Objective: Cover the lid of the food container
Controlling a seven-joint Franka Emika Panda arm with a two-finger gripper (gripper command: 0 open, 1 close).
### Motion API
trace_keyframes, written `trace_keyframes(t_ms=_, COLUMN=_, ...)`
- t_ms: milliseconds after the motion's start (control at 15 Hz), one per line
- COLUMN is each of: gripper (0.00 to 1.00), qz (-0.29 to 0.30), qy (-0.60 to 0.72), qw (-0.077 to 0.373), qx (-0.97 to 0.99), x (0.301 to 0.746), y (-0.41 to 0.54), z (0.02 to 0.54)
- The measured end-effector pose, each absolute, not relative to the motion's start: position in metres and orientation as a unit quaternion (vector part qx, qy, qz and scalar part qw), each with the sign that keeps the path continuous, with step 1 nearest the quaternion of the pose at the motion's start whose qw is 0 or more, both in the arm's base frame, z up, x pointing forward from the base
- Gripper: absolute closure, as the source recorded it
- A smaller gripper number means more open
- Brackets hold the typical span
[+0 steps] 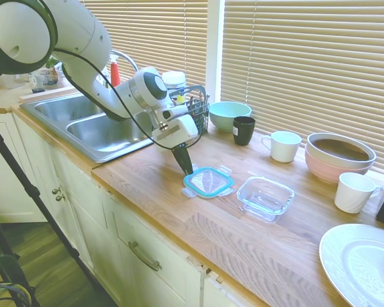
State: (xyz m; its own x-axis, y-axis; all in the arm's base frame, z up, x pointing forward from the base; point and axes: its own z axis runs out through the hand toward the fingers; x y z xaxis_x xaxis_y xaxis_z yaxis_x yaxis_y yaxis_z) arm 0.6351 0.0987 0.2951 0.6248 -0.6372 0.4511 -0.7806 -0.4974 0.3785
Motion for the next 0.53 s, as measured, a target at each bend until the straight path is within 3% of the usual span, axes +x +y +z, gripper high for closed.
trace_keyframes(t_ms=533, gripper=1.0, qz=0.132, qy=-0.416, qw=0.222, qx=0.872, x=0.604, y=0.102, z=0.349)
